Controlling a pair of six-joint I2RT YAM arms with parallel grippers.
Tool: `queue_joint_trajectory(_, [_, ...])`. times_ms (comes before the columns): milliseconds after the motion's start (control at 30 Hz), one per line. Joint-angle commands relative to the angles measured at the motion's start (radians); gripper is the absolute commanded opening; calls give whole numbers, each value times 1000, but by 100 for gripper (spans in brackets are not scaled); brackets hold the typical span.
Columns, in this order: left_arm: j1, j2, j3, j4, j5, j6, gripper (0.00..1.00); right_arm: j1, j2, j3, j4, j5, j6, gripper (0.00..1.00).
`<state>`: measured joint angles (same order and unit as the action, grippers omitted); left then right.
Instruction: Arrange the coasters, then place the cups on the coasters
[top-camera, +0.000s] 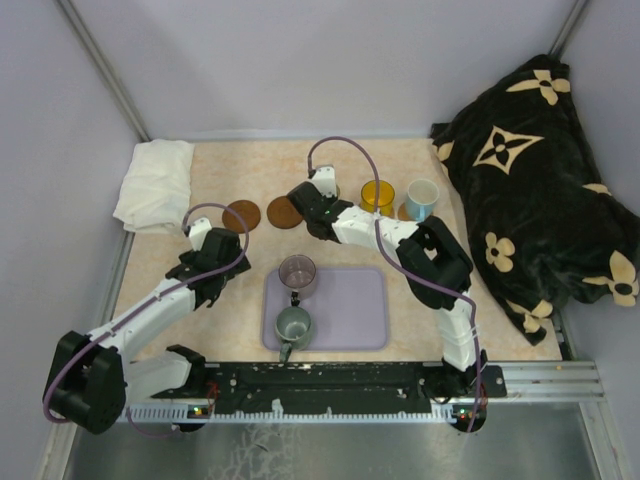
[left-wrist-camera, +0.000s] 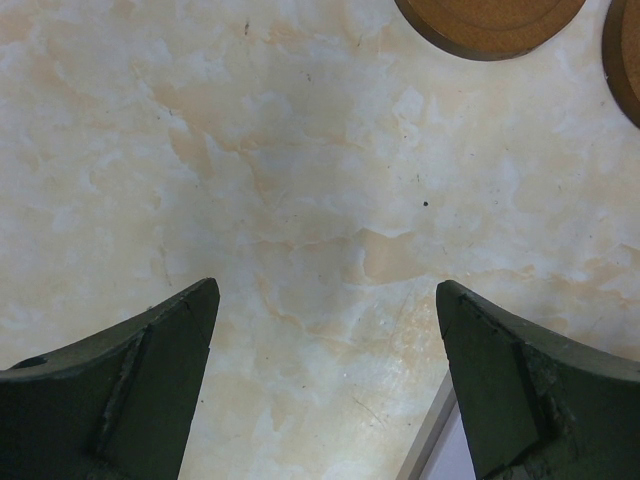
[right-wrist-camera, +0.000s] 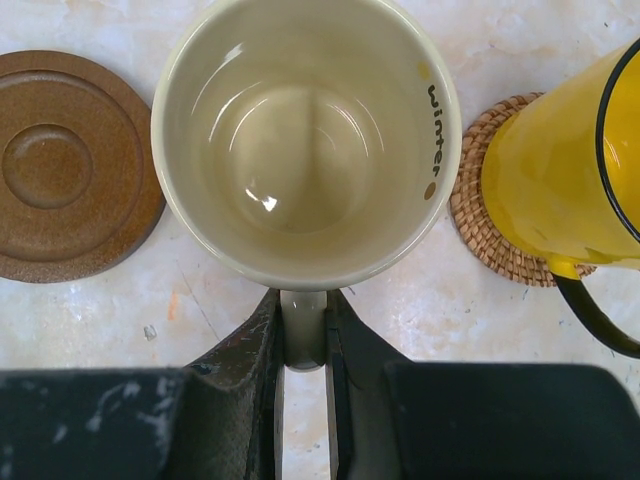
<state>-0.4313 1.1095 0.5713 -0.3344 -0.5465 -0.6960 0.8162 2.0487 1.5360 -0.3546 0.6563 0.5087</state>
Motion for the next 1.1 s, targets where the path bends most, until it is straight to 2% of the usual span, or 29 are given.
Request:
queue_joint_trajectory(0, [5, 4, -11, 17, 7, 1, 95, 4, -64, -3, 65, 44, 4, 0])
queue_joint_trajectory(67, [6, 4, -13, 17, 8, 1, 95, 4, -64, -3, 65, 41, 4, 1])
queue_joint_trajectory(200, [6, 9, -14, 20, 9, 1, 95, 5, -76, -9, 76, 40, -6, 21])
queue_joint_trajectory(267, [6, 12, -14, 21, 11, 1, 95, 5, -82, -13, 80, 40, -8, 27])
queue_joint_trajectory(467, [5, 15, -14, 23, 16, 1, 95, 8, -100, -33, 85, 42, -11, 36])
queue_joint_trajectory(867, [5, 6, -9, 18, 22, 3, 95, 35, -130, -32, 83, 80, -28, 39])
queue_joint_trajectory(1000, [5, -6, -2, 18, 34, 9, 95, 41, -177, -42, 84, 102, -39, 52])
queue_joint_trajectory(1067, [6, -19, -3, 29, 50, 24, 95, 41, -215, -58, 91, 112, -44, 54])
